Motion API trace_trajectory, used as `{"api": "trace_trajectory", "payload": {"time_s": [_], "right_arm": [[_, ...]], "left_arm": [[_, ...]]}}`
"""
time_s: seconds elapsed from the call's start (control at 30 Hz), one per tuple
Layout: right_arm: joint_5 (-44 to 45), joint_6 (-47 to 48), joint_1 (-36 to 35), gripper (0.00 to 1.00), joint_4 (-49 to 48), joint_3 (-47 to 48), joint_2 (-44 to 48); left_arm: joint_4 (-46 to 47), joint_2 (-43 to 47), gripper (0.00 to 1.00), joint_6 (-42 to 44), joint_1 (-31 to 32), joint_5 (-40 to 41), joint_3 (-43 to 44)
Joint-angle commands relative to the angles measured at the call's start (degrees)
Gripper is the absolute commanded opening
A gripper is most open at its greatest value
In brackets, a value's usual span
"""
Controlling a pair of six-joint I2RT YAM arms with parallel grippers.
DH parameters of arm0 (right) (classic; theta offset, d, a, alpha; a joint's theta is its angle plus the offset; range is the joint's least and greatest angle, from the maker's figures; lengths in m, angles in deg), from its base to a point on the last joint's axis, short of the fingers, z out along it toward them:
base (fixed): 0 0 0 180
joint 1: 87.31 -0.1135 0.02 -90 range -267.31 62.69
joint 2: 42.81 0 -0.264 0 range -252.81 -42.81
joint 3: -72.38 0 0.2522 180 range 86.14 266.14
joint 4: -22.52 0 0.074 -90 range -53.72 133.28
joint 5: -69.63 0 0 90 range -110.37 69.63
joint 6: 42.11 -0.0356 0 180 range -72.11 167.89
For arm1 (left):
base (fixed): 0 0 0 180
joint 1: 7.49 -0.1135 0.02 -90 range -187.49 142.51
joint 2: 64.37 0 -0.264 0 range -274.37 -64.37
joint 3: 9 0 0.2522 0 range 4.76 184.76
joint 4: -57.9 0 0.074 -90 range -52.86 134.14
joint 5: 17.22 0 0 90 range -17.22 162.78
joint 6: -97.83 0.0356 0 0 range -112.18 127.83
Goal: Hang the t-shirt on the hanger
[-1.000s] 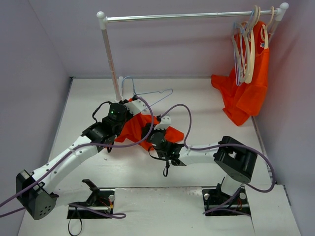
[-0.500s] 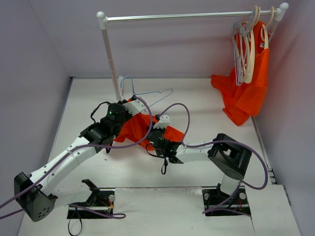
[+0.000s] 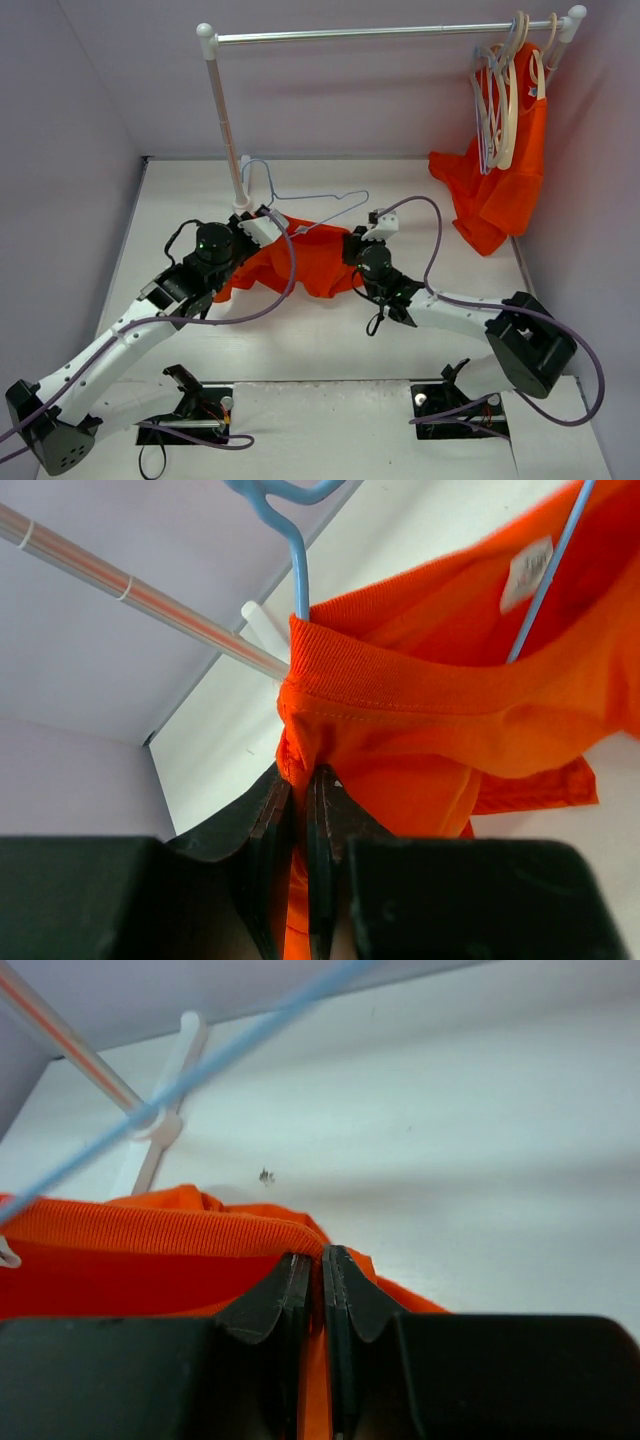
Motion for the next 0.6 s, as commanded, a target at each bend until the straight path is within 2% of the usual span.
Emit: {"api": "trace_trajectory", "payload": {"time_s": [0.0,0.07,0.23,0.57], "right_arm": [[-6.66,4.31,4.89,0.00,-1.69,-0.68,6.65],[-11.73,5.54,8.85,0.00,-0.89,-1.21,8.42],[-16.95,6.86,15.53,0.00,3.15,-2.18,14.05],[-26.18,12.22,20.72,0.00,10.35,-0.16,18.27]], "left_arm": [[5.70,5.35,0.00,3.16,0.06,-3.56,-1.66],[7.37,8.16,0.00,4.04,0.06,-4.61,-4.21],[10.00,12.74,0.00,5.27,0.06,-5.93,-9.74],[12.55,14.58,0.00,10.02,-0.02,-3.21,-13.36]]}}
